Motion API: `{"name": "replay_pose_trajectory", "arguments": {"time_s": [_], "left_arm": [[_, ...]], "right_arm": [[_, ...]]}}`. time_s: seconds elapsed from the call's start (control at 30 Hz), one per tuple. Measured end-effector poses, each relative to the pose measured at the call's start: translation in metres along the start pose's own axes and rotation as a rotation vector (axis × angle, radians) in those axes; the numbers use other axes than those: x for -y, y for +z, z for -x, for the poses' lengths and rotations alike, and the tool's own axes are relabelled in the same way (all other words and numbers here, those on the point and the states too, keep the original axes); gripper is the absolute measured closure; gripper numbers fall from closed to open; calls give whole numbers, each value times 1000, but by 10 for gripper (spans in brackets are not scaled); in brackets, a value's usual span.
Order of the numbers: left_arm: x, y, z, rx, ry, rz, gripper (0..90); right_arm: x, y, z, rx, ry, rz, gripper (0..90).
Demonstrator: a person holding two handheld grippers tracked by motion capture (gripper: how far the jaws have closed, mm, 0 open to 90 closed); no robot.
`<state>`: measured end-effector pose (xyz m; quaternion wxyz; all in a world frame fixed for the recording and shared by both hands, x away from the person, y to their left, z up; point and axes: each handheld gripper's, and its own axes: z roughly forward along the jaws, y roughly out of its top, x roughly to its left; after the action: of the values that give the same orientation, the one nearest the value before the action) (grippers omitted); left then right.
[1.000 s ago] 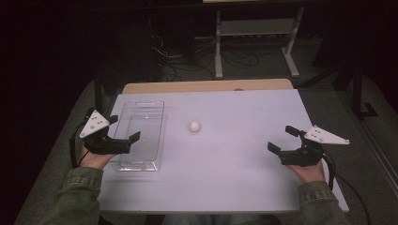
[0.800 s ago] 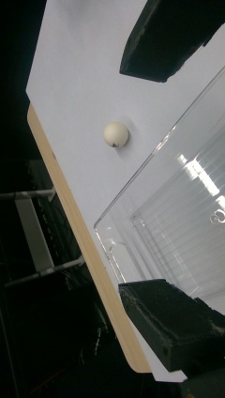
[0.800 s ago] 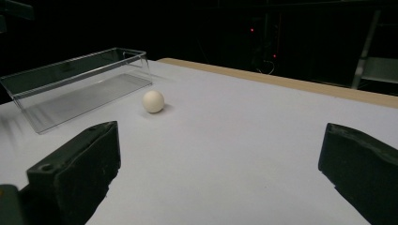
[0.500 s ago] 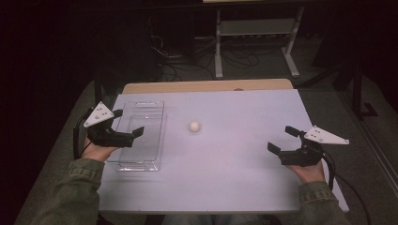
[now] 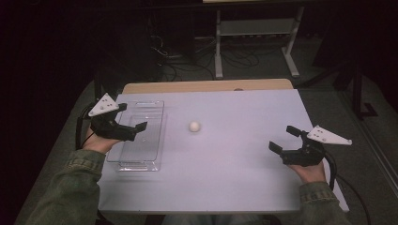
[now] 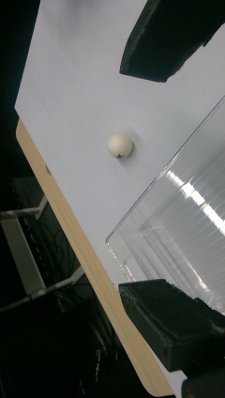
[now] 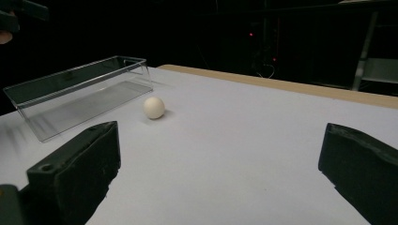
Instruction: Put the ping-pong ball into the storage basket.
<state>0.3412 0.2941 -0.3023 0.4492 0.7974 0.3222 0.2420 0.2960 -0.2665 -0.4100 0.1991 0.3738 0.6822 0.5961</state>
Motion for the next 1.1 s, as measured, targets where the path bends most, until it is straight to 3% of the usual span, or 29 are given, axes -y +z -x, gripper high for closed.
{"name": "replay_pose_trajectory", "arguments": {"time_s": [0.37, 0.5, 1.1], "left_arm": [[-13, 3, -5, 30, 20, -26, 0], [-16, 8, -4, 40, 47, -57, 0], [-39, 26, -2, 83, 86, -119, 0]], "right_arm": [[0, 0, 0, -2, 1, -1, 0], [0, 0, 0, -5, 1, -5, 0], [1, 0, 0, -6, -7, -10, 0]]}}
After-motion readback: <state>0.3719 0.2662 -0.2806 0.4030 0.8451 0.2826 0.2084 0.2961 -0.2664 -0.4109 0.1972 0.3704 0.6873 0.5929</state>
